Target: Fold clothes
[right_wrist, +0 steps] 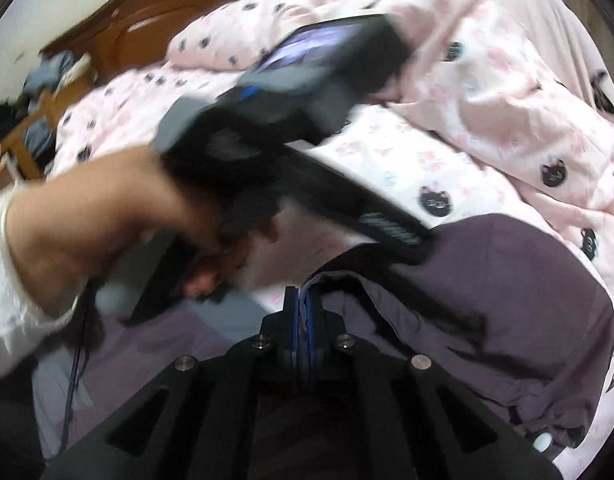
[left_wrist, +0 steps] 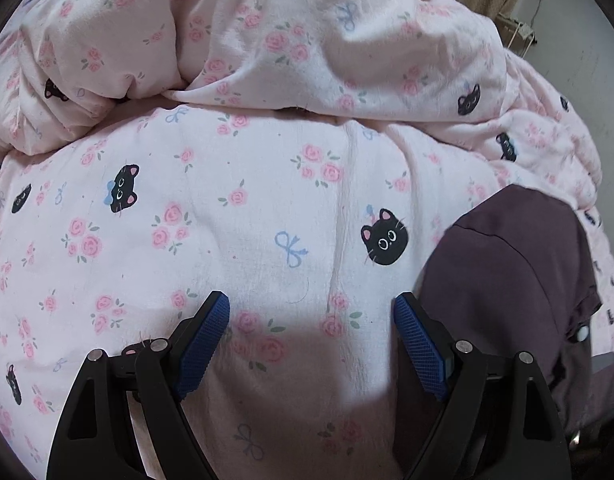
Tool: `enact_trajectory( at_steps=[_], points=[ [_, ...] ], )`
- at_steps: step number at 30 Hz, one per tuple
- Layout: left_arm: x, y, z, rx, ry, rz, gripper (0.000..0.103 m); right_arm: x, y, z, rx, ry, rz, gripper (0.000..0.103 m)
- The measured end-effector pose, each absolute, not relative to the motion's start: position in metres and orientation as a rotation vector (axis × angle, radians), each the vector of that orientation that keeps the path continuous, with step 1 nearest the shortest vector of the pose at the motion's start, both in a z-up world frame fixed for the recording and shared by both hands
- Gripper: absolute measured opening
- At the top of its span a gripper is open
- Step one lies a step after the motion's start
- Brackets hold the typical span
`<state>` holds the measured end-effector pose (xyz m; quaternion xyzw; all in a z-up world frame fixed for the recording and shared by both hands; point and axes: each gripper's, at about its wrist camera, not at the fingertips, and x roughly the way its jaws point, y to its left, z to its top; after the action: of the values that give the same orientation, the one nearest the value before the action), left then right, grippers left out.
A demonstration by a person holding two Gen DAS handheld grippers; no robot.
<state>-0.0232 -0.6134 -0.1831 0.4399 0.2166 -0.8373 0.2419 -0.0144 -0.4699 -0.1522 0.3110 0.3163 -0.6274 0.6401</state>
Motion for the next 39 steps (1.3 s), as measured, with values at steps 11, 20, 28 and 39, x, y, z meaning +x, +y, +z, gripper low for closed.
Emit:
enact_trajectory(
  at_steps=[11,20,28,39],
  points=[
    [-0.002,-0.624,-0.161,1.083,0.674,-2.312,0.082,-0.025,-0.425,-0.128,0.672,0.662,-1.42,0.041],
    [-0.026,-0.612,-0.159,1.125,0.874,-2.434,0.082,-0.161,-0.354,-0.086,0.799,0.404,-1.717,0.051],
    [-0.032,-0.612,-0.18,1.172,0.898,-2.395,0.084,-0.251,-0.356,-0.114,1.035,0.165,-1.702,0.053],
    [-0.048,-0.608,-0.181,1.042,0.901,-2.499,0.009,-0.266,-0.377,-0.139,1.127,0.086,-1.566,0.007]
  ],
)
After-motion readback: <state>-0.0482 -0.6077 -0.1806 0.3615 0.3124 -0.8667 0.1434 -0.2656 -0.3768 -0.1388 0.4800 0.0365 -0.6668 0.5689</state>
